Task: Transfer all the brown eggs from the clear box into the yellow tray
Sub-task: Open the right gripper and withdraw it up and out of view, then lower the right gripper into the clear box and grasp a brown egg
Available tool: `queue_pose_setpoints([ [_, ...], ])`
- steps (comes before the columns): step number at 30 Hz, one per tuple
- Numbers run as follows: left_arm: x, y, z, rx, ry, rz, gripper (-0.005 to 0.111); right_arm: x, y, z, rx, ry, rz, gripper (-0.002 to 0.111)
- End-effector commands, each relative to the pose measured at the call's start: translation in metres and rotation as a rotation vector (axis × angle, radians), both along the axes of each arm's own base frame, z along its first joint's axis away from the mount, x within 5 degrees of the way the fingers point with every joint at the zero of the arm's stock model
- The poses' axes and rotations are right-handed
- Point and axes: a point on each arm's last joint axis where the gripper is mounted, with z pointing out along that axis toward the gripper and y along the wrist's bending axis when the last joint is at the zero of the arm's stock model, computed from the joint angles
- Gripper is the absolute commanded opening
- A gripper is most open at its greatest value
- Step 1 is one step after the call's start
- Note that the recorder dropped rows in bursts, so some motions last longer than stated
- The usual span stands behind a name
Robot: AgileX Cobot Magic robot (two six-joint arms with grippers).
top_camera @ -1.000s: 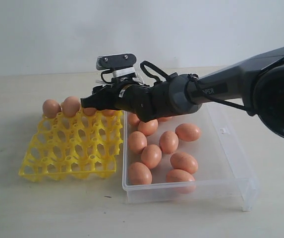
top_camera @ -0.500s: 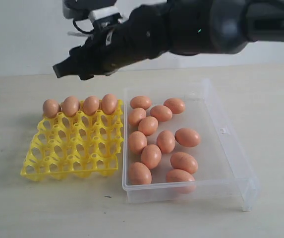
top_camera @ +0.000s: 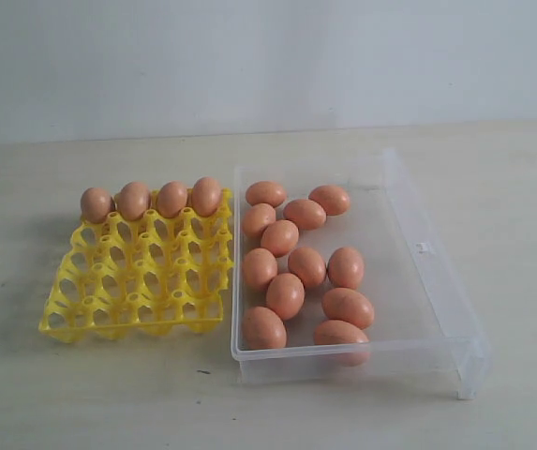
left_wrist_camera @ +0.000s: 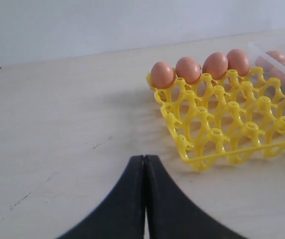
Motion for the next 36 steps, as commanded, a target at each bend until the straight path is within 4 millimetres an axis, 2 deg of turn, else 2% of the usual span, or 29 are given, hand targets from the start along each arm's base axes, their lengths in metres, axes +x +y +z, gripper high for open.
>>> queue_pose_setpoints([
  [1, 0.000, 0.000, 0.002, 0.001, -0.016, -0.003, 0.000, 0.003, -0.023, -0.016, -0.169, 0.154, -0.183, 0.048],
  [5, 0.000, 0.000, 0.002, 0.001, -0.016, -0.003, 0.000, 0.013, -0.044, -0.031, -0.284, 0.290, -0.309, 0.048],
  [7, 0.000, 0.000, 0.002, 0.001, -0.016, -0.003, 0.000, 0.028, -0.057, -0.040, -0.342, 0.355, -0.371, 0.047],
  [9, 0.000, 0.000, 0.002, 0.001, -0.016, -0.003, 0.000, 0.043, -0.062, -0.054, -0.362, 0.444, -0.361, 0.039],
  [11, 0.000, 0.000, 0.002, 0.001, -0.016, -0.003, 0.000, 0.060, -0.061, -0.077, -0.387, 0.588, -0.319, 0.027],
  [12, 0.000, 0.000, 0.002, 0.001, -0.016, -0.003, 0.000, 0.076, -0.058, -0.098, -0.410, 0.676, -0.299, 0.023],
  [13, 0.000, 0.000, 0.002, 0.001, -0.016, -0.003, 0.000, 0.085, -0.057, -0.110, -0.420, 0.722, -0.293, 0.023],
  [15, 0.000, 0.000, 0.002, 0.001, -0.016, -0.003, 0.000, 0.116, -0.052, -0.160, -0.459, 0.887, -0.268, 0.023],
  [16, 0.000, 0.000, 0.002, 0.001, -0.016, -0.003, 0.000, 0.125, -0.051, -0.178, -0.468, 0.941, -0.270, 0.023],
  [17, 0.000, 0.000, 0.002, 0.001, -0.016, -0.003, 0.000, 0.136, -0.050, -0.204, -0.479, 1.020, -0.273, 0.023],
  [19, 0.000, 0.000, 0.002, 0.001, -0.016, -0.003, 0.000, 0.148, -0.046, -0.238, -0.467, 1.118, -0.276, 0.023],
  [21, 0.000, 0.000, 0.002, 0.001, -0.016, -0.003, 0.000, 0.151, -0.035, -0.260, -0.418, 1.187, -0.208, 0.023],
  [23, 0.000, 0.000, 0.002, 0.001, -0.016, -0.003, 0.000, 0.156, -0.030, -0.276, -0.413, 1.198, -0.178, 0.032],
  [28, 0.000, 0.000, 0.002, 0.001, -0.016, -0.003, 0.000, 0.168, -0.035, -0.288, -0.386, 1.163, -0.198, 0.055],
  [36, 0.000, 0.000, 0.002, 0.001, -0.016, -0.003, 0.000, 0.187, -0.059, -0.286, -0.294, 1.128, -0.261, 0.057],
])
